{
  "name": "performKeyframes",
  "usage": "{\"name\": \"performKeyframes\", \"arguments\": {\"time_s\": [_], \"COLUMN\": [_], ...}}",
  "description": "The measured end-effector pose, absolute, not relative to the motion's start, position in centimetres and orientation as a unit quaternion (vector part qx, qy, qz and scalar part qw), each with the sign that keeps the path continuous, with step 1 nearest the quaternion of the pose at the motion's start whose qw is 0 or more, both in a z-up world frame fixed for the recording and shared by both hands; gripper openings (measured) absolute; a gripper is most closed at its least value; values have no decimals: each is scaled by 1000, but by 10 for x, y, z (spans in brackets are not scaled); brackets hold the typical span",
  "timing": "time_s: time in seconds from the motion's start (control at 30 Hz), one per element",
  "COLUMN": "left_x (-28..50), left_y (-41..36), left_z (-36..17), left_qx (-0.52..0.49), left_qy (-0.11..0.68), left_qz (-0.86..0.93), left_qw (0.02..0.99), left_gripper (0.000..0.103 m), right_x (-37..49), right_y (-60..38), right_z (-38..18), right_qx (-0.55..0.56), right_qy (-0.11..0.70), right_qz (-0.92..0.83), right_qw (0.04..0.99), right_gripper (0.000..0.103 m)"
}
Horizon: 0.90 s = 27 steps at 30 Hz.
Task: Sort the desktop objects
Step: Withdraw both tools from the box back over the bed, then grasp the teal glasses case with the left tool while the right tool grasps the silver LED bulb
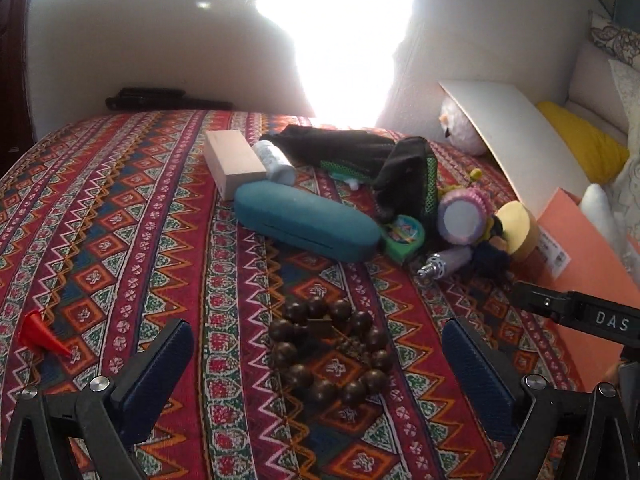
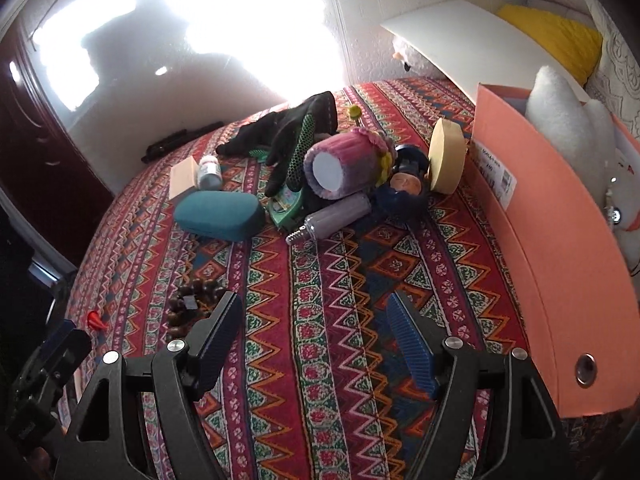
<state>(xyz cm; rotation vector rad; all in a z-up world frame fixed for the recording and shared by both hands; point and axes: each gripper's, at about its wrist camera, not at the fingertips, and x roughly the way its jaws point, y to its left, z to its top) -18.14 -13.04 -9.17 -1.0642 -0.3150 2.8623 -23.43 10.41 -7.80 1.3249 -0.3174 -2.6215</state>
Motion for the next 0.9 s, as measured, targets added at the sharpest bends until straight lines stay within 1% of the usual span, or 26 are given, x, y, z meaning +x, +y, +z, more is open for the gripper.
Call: {"name": "performKeyframes", "arguments": {"time_s": [0.07,0.23,0.4,0.5,0.53,0.57,0.6,0.67,0.73,0.83,0.9], "left_x": [-199,-251,-302,-337,-349,-362,-374,-396,-388,-376,-368], "left_y": [-132,-141,-152,-154,-154,-153,-152,-148,-144,-138,-134], "left_z": [-101,-116,-123,-143,-150,-160,-169,-179,-176,-172,-170], "left_qx": [-358,-381,-390,-418,-429,-443,-456,-474,-481,-489,-494], "left_qy": [-105,-141,-224,-280,-300,-316,-329,-330,-300,-255,-224], "left_qz": [927,914,893,864,852,839,826,814,823,834,840], "left_qw": [32,13,-18,-22,-20,-22,-26,-55,-47,-34,-25], "left_gripper": [102,102,102,102,102,102,102,102,102,101,96], "right_x": [-258,-307,-340,-357,-361,-365,-368,-374,-376,-379,-381], "right_y": [99,87,80,76,74,73,71,66,64,73,80], "right_z": [-92,-120,-138,-149,-152,-154,-155,-157,-159,-161,-162], "right_qx": [461,487,489,491,491,491,489,487,488,487,486], "right_qy": [-122,-164,-157,-153,-150,-146,-140,-125,-112,-130,-146], "right_qz": [-874,-852,-857,-857,-858,-859,-861,-864,-866,-863,-861], "right_qw": [92,100,33,5,-2,-5,-2,5,16,31,42], "right_gripper": [78,78,78,78,79,84,86,94,96,96,96]}}
